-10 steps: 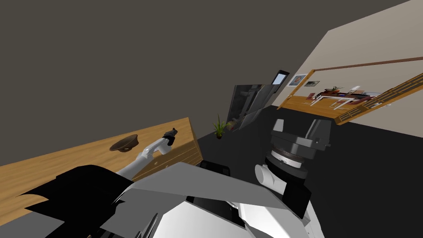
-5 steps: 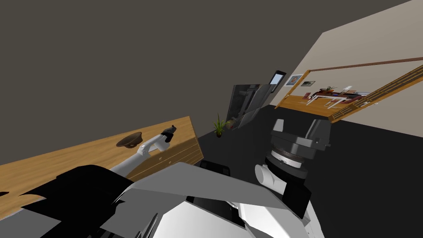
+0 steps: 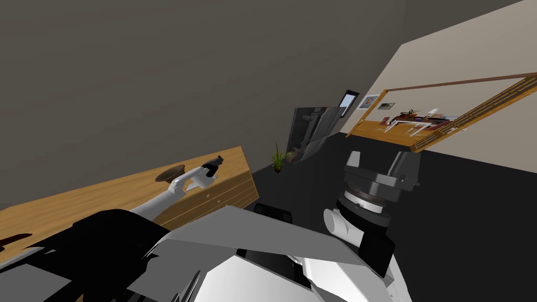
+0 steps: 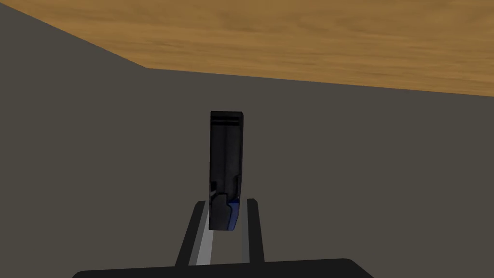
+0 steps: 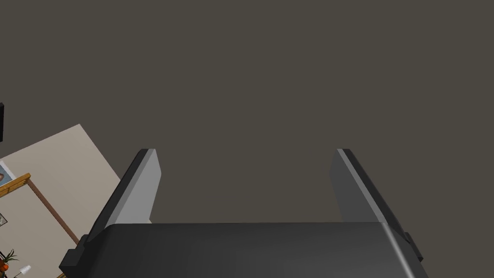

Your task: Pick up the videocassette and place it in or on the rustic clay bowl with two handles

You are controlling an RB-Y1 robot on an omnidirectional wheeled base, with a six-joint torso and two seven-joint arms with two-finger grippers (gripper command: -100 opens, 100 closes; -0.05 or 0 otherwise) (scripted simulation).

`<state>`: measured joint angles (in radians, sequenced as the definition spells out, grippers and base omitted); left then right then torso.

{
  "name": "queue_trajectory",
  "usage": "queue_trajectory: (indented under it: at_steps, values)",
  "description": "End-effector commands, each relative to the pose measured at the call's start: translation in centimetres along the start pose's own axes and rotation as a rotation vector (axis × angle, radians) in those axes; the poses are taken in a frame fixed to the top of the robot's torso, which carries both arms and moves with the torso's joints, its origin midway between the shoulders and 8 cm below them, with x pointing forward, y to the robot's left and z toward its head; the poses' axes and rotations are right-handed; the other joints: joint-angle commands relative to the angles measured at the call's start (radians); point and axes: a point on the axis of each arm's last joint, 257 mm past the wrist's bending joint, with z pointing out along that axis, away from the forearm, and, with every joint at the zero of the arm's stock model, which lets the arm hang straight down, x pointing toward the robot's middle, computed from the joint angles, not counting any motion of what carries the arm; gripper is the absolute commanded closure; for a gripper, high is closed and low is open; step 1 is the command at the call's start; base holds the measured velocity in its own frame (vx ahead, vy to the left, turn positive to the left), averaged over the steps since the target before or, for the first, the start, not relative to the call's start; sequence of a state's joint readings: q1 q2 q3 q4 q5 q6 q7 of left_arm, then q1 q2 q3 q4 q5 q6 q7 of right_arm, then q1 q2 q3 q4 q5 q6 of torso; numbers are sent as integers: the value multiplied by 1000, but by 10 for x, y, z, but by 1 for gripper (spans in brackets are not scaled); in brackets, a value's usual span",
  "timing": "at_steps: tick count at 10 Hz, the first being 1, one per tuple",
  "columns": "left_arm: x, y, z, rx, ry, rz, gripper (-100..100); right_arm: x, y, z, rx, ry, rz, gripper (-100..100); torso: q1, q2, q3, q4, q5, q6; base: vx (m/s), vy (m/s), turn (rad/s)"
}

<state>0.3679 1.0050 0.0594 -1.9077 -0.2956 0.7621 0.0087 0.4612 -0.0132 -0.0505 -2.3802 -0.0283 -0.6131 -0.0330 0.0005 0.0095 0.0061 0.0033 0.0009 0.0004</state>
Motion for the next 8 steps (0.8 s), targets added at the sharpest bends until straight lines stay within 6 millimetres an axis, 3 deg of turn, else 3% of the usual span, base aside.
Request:
queue_trajectory:
  at_steps: [1, 5, 8]
  values:
    - [-9, -6, -2, 11, 2, -14, 100, 0, 0, 0, 0, 0, 0, 0, 0, 0, 0, 0, 0, 0, -95, 24, -21]
    - [-28, -17, -9, 31, 12, -19, 100, 0, 0, 0, 0, 0, 0, 0, 3, 1, 1, 0, 1, -1, -104, 50, -5]
    - [-37, -19, -15, 29, 19, 16, 100, 0, 0, 0, 0, 0, 0, 0, 12, 4, 2, 1, 2, -2, -118, 158, 32]
